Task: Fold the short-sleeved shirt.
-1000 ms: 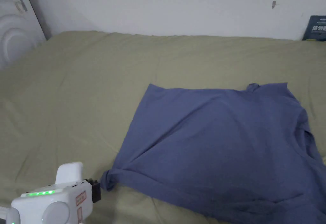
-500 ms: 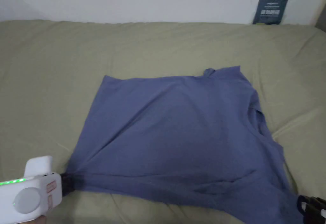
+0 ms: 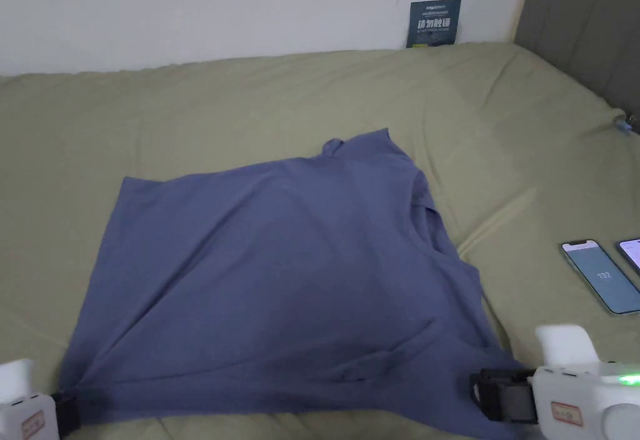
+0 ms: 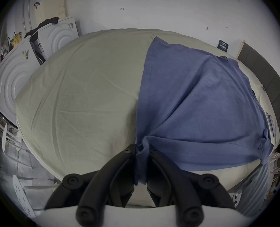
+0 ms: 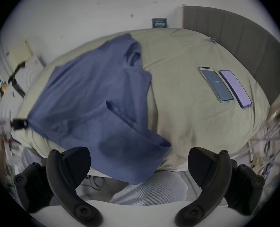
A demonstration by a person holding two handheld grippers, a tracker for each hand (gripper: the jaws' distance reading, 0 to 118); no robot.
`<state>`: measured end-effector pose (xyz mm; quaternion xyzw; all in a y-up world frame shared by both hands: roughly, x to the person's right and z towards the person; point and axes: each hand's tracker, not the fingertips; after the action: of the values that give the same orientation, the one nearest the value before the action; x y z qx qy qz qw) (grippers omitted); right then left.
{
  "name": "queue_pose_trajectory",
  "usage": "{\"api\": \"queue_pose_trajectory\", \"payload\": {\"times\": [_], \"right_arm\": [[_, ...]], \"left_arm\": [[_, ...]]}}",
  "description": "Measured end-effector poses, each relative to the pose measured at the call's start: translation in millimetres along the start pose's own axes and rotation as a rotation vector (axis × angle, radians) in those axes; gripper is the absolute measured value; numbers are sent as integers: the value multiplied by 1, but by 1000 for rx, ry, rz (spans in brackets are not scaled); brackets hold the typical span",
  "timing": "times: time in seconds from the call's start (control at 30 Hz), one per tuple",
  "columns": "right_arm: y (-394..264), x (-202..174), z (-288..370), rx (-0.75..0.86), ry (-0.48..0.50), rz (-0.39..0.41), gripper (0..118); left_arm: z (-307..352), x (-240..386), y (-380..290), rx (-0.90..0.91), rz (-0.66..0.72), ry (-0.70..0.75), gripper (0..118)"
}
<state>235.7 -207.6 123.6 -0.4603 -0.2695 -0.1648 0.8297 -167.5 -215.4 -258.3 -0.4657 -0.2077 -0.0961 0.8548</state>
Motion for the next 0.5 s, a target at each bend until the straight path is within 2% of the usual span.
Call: {"api": "queue_pose_trajectory", "payload": {"times": [0.1, 0.13, 0.17, 0.2, 0.23, 0.27, 0.3, 0.33, 0.5], "right_arm": [[0, -15, -23, -88, -8, 83, 117], [-2, -19, -30, -97, -39, 112, 110], [-3, -25, -32, -91, -72, 144, 86], [-4, -29, -30, -55, -88, 154, 52], [-4, -25, -33, -68, 11, 129, 40], [-3, -27, -30, -59, 19, 86, 22], [-1, -28, -26, -35, 10, 91, 9], [1, -28, -24, -29, 21, 91, 9], [9, -10, 3, 23, 96, -16, 9]], "left_arm": [[0, 6, -5, 11, 3, 10, 9], [-1, 5, -5, 9, 5, 10, 9], [0, 7, -6, 10, 6, 12, 9], [1, 7, -6, 9, 10, 11, 9], [0, 6, -6, 8, 13, 8, 9], [-1, 5, -6, 7, 16, 7, 9], [-1, 5, -5, 5, 19, 5, 9], [-2, 5, -5, 4, 18, 4, 10], [4, -1, -2, -1, 22, -11, 9]]}}
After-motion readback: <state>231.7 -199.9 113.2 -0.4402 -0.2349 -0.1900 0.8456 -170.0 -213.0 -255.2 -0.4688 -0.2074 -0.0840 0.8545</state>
